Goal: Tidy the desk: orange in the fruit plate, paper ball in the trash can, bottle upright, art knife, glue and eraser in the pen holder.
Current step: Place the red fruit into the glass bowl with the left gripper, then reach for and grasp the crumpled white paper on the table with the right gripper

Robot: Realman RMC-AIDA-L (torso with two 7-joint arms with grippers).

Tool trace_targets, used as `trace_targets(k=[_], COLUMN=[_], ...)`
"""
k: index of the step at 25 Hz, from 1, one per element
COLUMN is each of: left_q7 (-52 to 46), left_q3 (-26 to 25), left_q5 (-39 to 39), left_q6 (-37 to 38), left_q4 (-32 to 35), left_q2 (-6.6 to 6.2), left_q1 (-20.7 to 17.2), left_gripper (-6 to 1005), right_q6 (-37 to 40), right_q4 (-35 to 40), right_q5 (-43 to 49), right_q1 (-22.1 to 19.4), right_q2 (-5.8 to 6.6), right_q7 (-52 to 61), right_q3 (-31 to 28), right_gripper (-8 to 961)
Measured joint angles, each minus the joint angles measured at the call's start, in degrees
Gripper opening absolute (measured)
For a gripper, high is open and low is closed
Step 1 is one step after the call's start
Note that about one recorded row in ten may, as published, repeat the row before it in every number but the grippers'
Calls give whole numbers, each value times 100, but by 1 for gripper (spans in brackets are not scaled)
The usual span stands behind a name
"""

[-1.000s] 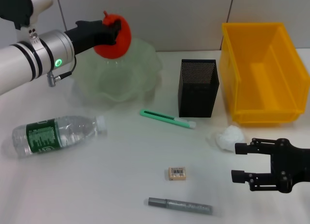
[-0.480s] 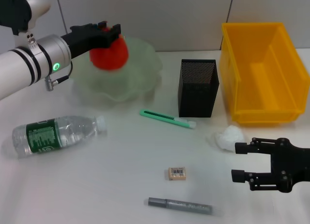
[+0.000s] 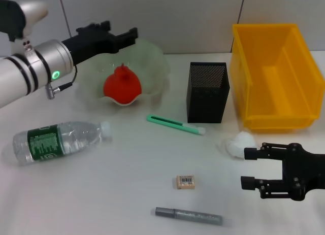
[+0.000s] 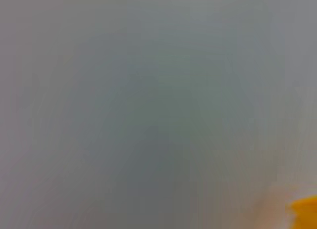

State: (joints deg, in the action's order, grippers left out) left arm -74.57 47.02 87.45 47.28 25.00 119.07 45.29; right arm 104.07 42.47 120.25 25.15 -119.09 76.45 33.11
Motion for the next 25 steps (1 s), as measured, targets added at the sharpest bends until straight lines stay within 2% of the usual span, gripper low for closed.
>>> trace_targets(k=[1,2,3,4,7,11,15,17,18,21,23,25], left_q7=[37,37,51,41,-85,-137,-104,-85,4,91,397,419], left_q3=[0,0,1,1,5,8,10,8,9,10,3,2], left_q5=[-36,-36,-48,-42,4,7,51,66,159,272,623,651], left_q6=[354,354,1531,1693,2898,4114,4802,4846,4979,5083,5383,5401], left_q4=[72,72,446,525,1005,1476,1592,1585,1577,1577,1555,1546], left_q2=[-16,-16,-45,-47,-74,-146,-251,-264,-279,-282,-300,-304], left_q1=[-94,-94,-429,-500,-971,-1676,-2224,-2284,-2435,-2521,-2798,-2824], left_gripper=[728,762,796,812,859,855,852,850,849,847,846,846], right_q6=[6,11,14,18,31,93,254,303,304,283,272,272], right_q4=[11,20,28,32,141,544,1457,2090,2367,3293,3725,4049], right_q5=[-32,-67,-88,-100,-102,-100,-102,-86,-47,287,660,1157], right_q1=[-9,-15,-18,-18,-3,-1,117,243,301,583,811,1119], right_q2=[0,1,3,7,11,0,2,5,13,45,56,80], right_q7=[0,1,1,1,86,444,1495,2277,2641,3720,4277,4881], right_q3=[0,1,2,1,4,35,57,224,368,979,1371,1825], right_gripper=[758,758,758,758,758,758,758,758,758,758,758,758])
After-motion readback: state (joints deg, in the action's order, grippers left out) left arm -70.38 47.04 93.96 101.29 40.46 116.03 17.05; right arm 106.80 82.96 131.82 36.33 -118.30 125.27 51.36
